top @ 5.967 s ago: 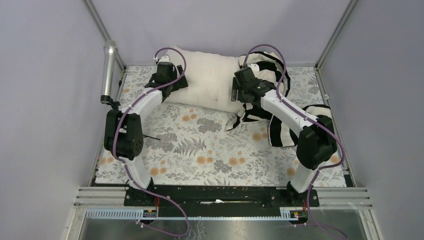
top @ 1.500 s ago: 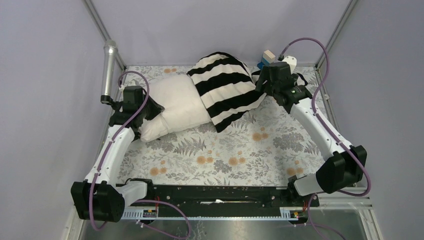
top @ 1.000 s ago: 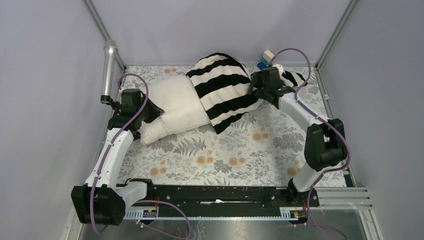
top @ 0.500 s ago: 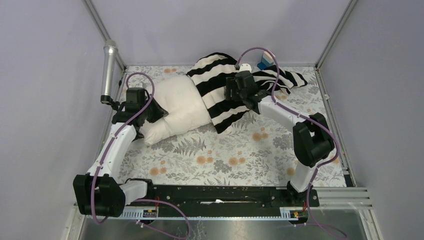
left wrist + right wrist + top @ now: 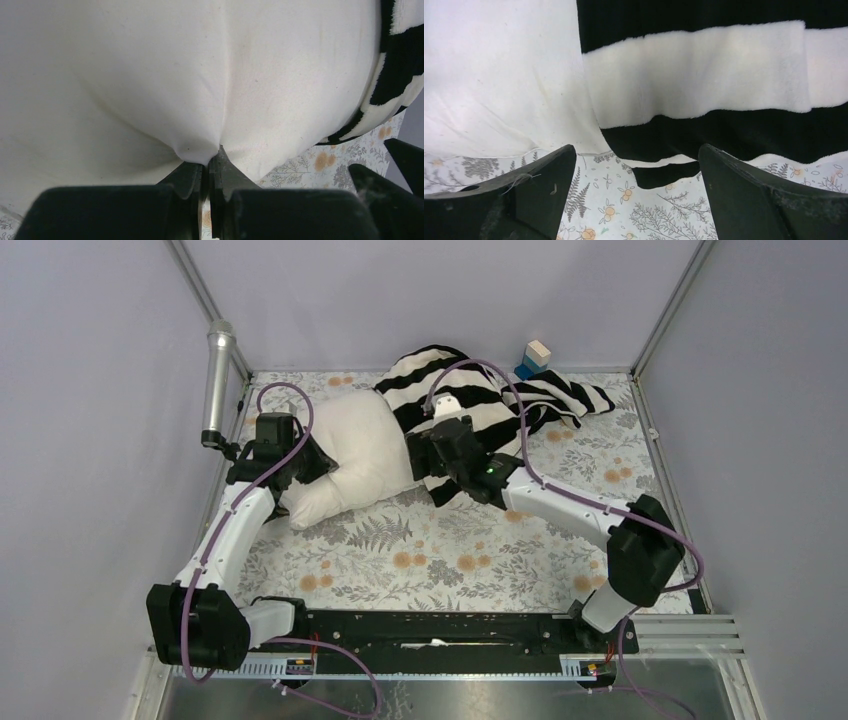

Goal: Put the pillow into the pillowcase
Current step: Stuff the pillow into the pillowcase.

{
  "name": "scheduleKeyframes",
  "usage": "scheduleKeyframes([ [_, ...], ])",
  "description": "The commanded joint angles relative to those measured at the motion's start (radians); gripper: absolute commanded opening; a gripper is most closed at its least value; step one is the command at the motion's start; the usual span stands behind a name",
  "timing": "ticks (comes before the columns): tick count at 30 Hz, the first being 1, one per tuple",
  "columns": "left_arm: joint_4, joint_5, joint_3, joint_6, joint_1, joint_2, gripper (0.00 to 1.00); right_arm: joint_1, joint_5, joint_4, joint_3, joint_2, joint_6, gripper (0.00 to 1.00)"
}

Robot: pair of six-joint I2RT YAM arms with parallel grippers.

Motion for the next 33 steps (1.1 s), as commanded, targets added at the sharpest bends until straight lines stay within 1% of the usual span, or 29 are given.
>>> scheduleKeyframes([
  [1, 0.043, 0.014, 0.04, 0.015, -0.011, 0.013, 0.0, 0.025, 0.146, 0.024, 0.001, 0.06, -0.048, 1.0],
  [5, 0.042, 0.018, 0.044, 0.022, -0.011, 0.015, 0.0, 0.024, 0.235, -0.038, 0.075, 0.172, -0.056, 1.0],
  [6, 0.041, 0.019, 0.045, 0.026, -0.011, 0.018, 0.0, 0.025, 0.273, -0.071, 0.101, 0.194, -0.046, 0.97],
  [7, 0.039, 0.021, 0.047, 0.029, -0.011, 0.021, 0.0, 0.024, 0.299, -0.105, 0.127, 0.207, -0.033, 0.93],
  [8, 0.039, 0.021, 0.05, 0.035, -0.012, 0.022, 0.0, 0.024, 0.317, -0.125, 0.143, 0.208, -0.02, 0.83],
  [9, 0.038, 0.022, 0.054, 0.042, -0.015, 0.026, 0.0, 0.024, 0.33, -0.134, 0.149, 0.2, -0.008, 0.67],
  [11, 0.032, 0.015, 0.065, 0.056, -0.027, 0.032, 0.0, 0.024, 0.354, -0.176, 0.174, 0.17, 0.019, 0.3],
  [12, 0.031, 0.011, 0.068, 0.063, -0.035, 0.032, 0.0, 0.024, 0.363, -0.197, 0.189, 0.15, 0.027, 0.18],
  [14, 0.026, -0.006, 0.079, 0.075, -0.056, 0.035, 0.0, 0.029, 0.354, -0.252, 0.231, 0.111, 0.035, 0.04],
  [15, 0.021, -0.02, 0.1, 0.083, -0.091, 0.043, 0.0, 0.057, 0.299, -0.275, 0.283, 0.042, 0.023, 0.0],
  [18, 0.036, -0.027, 0.141, 0.062, -0.151, 0.039, 0.0, 0.159, 0.28, -0.316, 0.385, 0.013, -0.012, 0.0],
  [21, 0.06, -0.038, 0.239, 0.027, -0.242, 0.037, 0.0, 0.276, 0.324, -0.416, 0.563, 0.053, -0.047, 0.0],
  [23, 0.052, -0.061, 0.319, 0.009, -0.306, 0.04, 0.0, 0.327, 0.332, -0.47, 0.666, 0.077, -0.048, 0.0],
  [25, 0.013, -0.086, 0.395, -0.005, -0.361, 0.045, 0.0, 0.331, 0.31, -0.535, 0.77, 0.088, -0.026, 0.0],
  [27, -0.021, -0.095, 0.426, -0.03, -0.398, 0.034, 0.0, 0.344, 0.316, -0.569, 0.844, 0.081, -0.024, 0.0],
  [30, -0.061, -0.073, 0.411, -0.082, -0.425, -0.018, 0.0, 0.35, 0.279, -0.666, 0.981, 0.09, -0.004, 0.0],
  [31, -0.07, -0.058, 0.402, -0.1, -0.429, -0.039, 0.0, 0.353, 0.268, -0.709, 1.062, 0.106, 0.008, 0.0],
  [33, -0.077, -0.015, 0.372, -0.135, -0.442, -0.078, 0.0, 0.353, 0.222, -0.789, 1.164, 0.136, 0.029, 0.0],
])
